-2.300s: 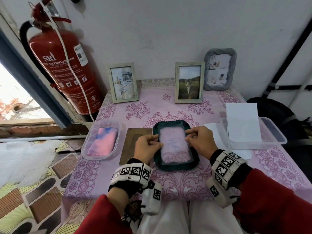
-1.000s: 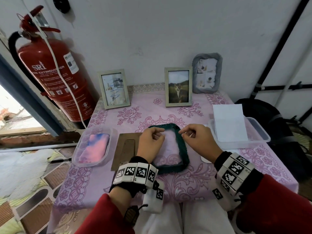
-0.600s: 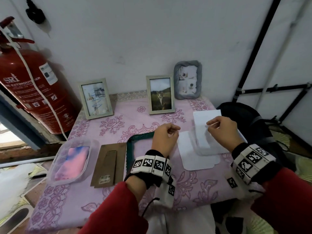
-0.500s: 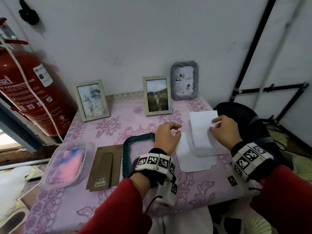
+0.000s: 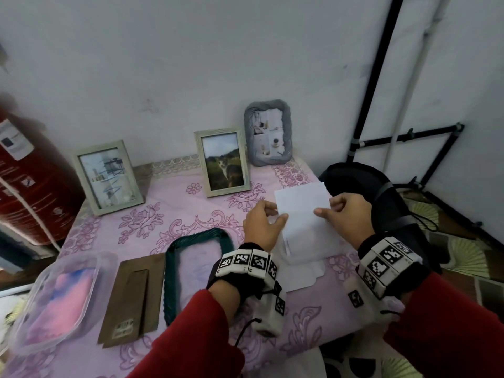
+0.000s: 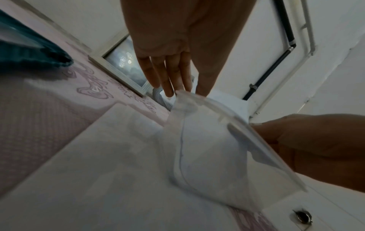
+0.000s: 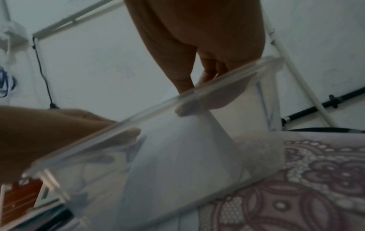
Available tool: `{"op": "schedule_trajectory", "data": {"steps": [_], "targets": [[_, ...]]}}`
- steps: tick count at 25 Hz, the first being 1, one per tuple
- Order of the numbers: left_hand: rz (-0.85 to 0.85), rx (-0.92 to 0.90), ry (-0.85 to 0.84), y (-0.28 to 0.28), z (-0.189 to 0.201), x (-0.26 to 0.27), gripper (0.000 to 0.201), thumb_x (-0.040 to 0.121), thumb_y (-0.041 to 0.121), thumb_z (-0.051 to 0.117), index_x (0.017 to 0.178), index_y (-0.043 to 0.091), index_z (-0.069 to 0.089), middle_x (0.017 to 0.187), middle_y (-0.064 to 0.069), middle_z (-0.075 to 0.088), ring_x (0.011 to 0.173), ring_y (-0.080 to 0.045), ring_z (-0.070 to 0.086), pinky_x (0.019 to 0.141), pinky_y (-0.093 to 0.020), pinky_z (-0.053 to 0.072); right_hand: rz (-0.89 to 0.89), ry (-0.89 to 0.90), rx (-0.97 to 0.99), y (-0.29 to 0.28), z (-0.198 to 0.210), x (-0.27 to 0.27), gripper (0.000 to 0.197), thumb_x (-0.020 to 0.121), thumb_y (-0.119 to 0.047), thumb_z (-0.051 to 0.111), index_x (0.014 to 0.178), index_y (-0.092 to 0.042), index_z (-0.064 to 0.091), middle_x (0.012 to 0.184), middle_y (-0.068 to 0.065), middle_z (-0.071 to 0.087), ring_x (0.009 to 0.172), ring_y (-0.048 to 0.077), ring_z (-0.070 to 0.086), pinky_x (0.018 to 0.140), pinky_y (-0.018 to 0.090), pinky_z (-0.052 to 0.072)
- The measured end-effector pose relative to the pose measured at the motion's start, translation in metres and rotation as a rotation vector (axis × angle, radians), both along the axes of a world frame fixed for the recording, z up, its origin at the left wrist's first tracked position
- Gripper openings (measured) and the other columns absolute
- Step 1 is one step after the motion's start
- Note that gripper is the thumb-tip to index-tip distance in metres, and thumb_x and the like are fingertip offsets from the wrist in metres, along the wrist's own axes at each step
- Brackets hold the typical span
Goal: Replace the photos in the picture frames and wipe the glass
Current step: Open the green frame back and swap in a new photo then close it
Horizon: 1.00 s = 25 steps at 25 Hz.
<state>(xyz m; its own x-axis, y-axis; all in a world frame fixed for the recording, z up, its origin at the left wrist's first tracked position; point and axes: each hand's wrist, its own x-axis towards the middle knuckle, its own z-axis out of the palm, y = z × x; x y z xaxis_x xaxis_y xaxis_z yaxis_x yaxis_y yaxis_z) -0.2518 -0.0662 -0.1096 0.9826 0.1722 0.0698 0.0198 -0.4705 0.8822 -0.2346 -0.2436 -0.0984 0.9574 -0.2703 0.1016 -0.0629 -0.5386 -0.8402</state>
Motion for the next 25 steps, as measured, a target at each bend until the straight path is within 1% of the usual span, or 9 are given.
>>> {"op": "schedule_trajectory", "data": {"steps": [2, 5, 9, 13, 16, 19, 22, 24, 25], "targets": [[0.017, -0.04, 0.004, 0.001, -0.002, 0.001, 0.021, 0.078, 0.02, 0.072, 0.089, 0.017, 0.053, 0.083, 0.003, 0.059, 0.093, -0.026, 0.061, 0.089, -0.041, 0.048, 0.018, -0.056, 0.021, -0.004, 0.005, -0.002, 0.02, 0.067, -0.009, 0.082, 0.078, -0.002, 0.067, 0.062, 0.002, 0.061, 0.057, 0.009, 0.052, 0.054, 0.005, 0.04], [-0.008, -0.041, 0.011, 0.001, -0.003, 0.001, 0.021, 0.078, 0.02, 0.072, 0.091, 0.015, 0.057, 0.086, 0.002, 0.06, 0.092, -0.025, 0.061, 0.089, -0.041, 0.049, 0.044, -0.136, -0.002, -0.007, 0.012, -0.006, 0.027, 0.069, -0.005, 0.079, 0.094, -0.001, 0.071, 0.087, 0.012, 0.068, 0.067, 0.014, 0.056, 0.059, -0.001, 0.039], [-0.038, 0.004, -0.03, -0.003, -0.001, -0.004, 0.045, 0.08, 0.022, 0.07, 0.12, 0.011, 0.053, 0.116, -0.005, 0.059, 0.11, -0.022, 0.054, 0.099, -0.04, 0.042, 0.067, -0.156, 0.063, -0.005, 0.019, -0.012, 0.022, 0.076, -0.006, 0.073, 0.095, 0.0, 0.066, 0.086, 0.014, 0.064, 0.071, 0.016, 0.055, 0.062, 0.005, 0.041], [-0.087, -0.058, -0.151, -0.005, 0.012, -0.014, 0.045, 0.084, 0.018, 0.066, 0.126, 0.008, 0.05, 0.132, -0.009, 0.046, 0.123, -0.021, 0.045, 0.103, -0.036, 0.039, 0.148, -0.214, 0.158, -0.001, 0.032, -0.02, 0.012, 0.085, -0.004, 0.063, 0.096, 0.0, 0.062, 0.082, 0.009, 0.065, 0.075, 0.012, 0.058, 0.066, 0.005, 0.042], [-0.104, -0.193, -0.206, -0.005, 0.026, -0.025, 0.034, 0.087, 0.012, 0.063, 0.119, 0.012, 0.053, 0.119, -0.005, 0.054, 0.109, -0.016, 0.053, 0.093, -0.03, 0.047, 0.19, -0.269, 0.268, 0.01, 0.047, -0.022, 0.008, 0.089, -0.005, 0.057, 0.097, -0.006, 0.058, 0.081, 0.003, 0.066, 0.074, 0.008, 0.059, 0.072, 0.017, 0.047], [-0.074, -0.352, -0.209, 0.007, 0.039, -0.035, 0.027, 0.087, 0.008, 0.061, 0.11, 0.019, 0.053, 0.089, 0.004, 0.057, 0.084, -0.018, 0.059, 0.08, -0.033, 0.055, 0.208, -0.297, 0.326, 0.028, 0.059, -0.025, 0.006, 0.091, -0.011, 0.056, 0.097, -0.012, 0.055, 0.074, 0.009, 0.063, 0.072, 0.015, 0.055, 0.072, 0.031, 0.046], [-0.008, -0.429, -0.237, 0.032, 0.045, -0.045, 0.029, 0.085, 0.004, 0.062, 0.111, 0.016, 0.055, 0.082, 0.001, 0.056, 0.075, -0.015, 0.058, 0.073, -0.031, 0.056, 0.282, -0.274, 0.358, 0.05, 0.063, -0.032, 0.011, 0.091, -0.012, 0.055, 0.098, -0.02, 0.052, 0.066, -0.007, 0.062, 0.066, 0.006, 0.056, 0.064, 0.023, 0.047], [0.027, -0.429, -0.249, 0.05, 0.044, -0.052, 0.03, 0.084, 0.002, 0.063, 0.112, 0.012, 0.057, 0.083, -0.003, 0.057, 0.073, -0.013, 0.056, 0.071, -0.028, 0.055, 0.379, -0.205, 0.398, 0.063, 0.061, -0.037, 0.026, 0.088, -0.001, 0.051, 0.106, -0.02, 0.051, 0.074, -0.012, 0.065, 0.069, 0.001, 0.059, 0.065, 0.016, 0.048], [0.052, -0.427, -0.248, 0.06, 0.042, -0.057, 0.031, 0.084, 0.002, 0.063, 0.113, 0.01, 0.058, 0.083, -0.004, 0.058, 0.073, -0.013, 0.056, 0.071, -0.027, 0.054, 0.437, -0.155, 0.393, 0.071, 0.059, -0.04, 0.036, 0.086, 0.004, 0.05, 0.112, -0.02, 0.049, 0.082, -0.008, 0.064, 0.073, 0.004, 0.058, 0.068, 0.017, 0.048]]}}
